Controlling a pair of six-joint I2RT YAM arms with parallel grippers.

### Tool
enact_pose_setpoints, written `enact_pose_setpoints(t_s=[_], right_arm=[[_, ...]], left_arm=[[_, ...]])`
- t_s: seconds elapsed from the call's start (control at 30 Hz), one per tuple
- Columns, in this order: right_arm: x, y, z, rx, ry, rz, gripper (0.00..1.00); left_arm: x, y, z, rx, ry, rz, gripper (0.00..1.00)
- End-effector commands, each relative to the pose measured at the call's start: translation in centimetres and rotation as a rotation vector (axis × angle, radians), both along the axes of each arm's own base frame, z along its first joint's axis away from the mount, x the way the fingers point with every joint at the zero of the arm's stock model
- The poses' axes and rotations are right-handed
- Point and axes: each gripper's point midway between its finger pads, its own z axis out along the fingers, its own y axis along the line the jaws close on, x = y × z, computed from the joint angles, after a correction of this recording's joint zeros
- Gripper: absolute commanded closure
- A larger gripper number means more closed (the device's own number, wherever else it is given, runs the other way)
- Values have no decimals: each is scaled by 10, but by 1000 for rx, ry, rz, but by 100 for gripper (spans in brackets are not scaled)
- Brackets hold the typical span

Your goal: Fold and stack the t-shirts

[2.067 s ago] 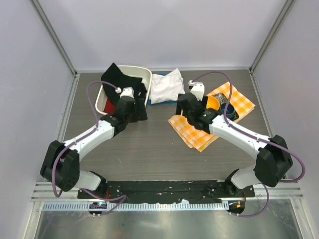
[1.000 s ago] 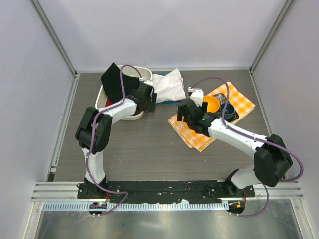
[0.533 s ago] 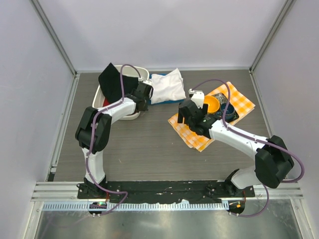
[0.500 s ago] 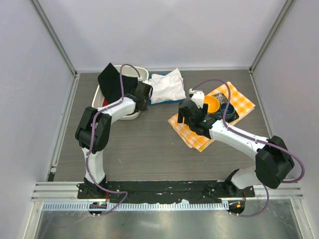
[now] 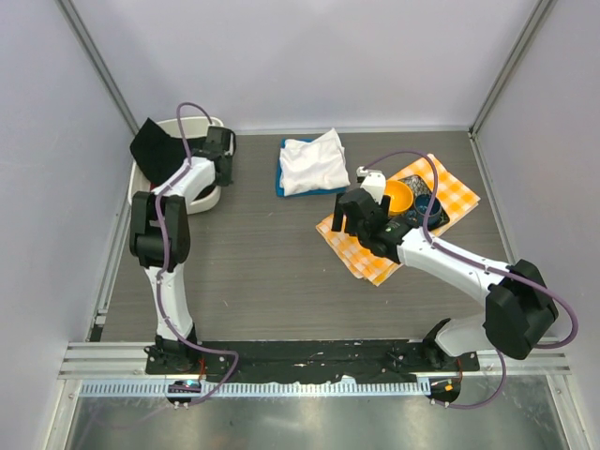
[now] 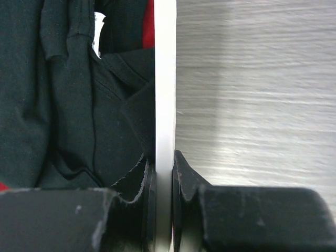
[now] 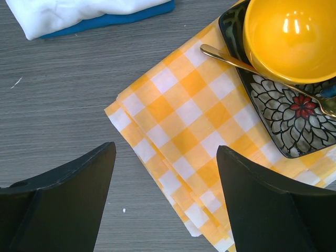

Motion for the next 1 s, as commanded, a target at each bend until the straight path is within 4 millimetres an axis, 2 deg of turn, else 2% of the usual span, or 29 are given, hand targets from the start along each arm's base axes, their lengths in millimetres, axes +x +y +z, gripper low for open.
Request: enact_pose_setpoints(t_s=[0.0, 0.23, 0.27, 0.3, 0.33, 0.37, 0.4, 0.43, 0.47, 0.53, 0.6, 0.63, 0.67, 0.73, 0.77, 0.8, 0.83, 0.87, 0.9, 0.97], right_arm=[[3, 7, 19, 67, -58, 1, 16], [7, 9, 9, 33, -38, 13, 16], [7, 8, 7, 17, -29, 10, 16], [10, 8, 10, 5, -35, 7, 16], [11, 8, 8, -5, -32, 4, 16], [12, 8, 3, -23, -17, 1, 16], [15, 9, 7, -24, -24, -4, 16], [16, 9, 7, -28, -22, 0, 16], [18, 10, 9, -22, -29, -4, 16], [22, 8, 13, -36, -47, -16, 16], [27, 6, 20, -61, -55, -32, 13], [30, 0, 24, -94, -65, -63, 13], [30, -5, 29, -128, -55, -76, 12], [34, -21, 27, -186, -44, -133, 10], [32, -28, 23, -200, -20, -145, 10], [33, -38, 21, -197, -7, -166, 10], [32, -45, 17, -185, 9, -180, 10], [26, -47, 4, -163, 53, -167, 10], [27, -56, -2, -149, 72, -186, 10], [15, -62, -20, -140, 126, -175, 10]], left_arm=[[7, 28, 2, 50, 46, -54, 100], [23, 43, -3, 31, 19, -87, 100], [25, 46, -2, 32, 8, -77, 96], [27, 49, 0, 35, 3, -71, 86], [27, 54, -2, 34, 6, -51, 39], [28, 56, -1, 30, 4, -36, 27], [28, 60, 2, 36, 2, -11, 22], [27, 62, 3, 42, -2, 4, 7], [28, 65, 9, 52, -16, 17, 1], [26, 73, 17, 74, -40, 81, 0], [25, 78, 37, 81, -96, 127, 0], [23, 85, 45, 94, -120, 180, 0], [20, 86, 62, 85, -150, 208, 0], [15, 87, 80, 74, -185, 250, 0], [9, 82, 85, 42, -194, 275, 0], [4, 75, 103, 16, -228, 272, 0], [-2, 71, 107, -3, -230, 281, 0], [-8, 63, 107, -58, -228, 306, 0], [-14, 55, 119, -113, -240, 324, 0], [-31, 33, 114, -229, -203, 322, 0]])
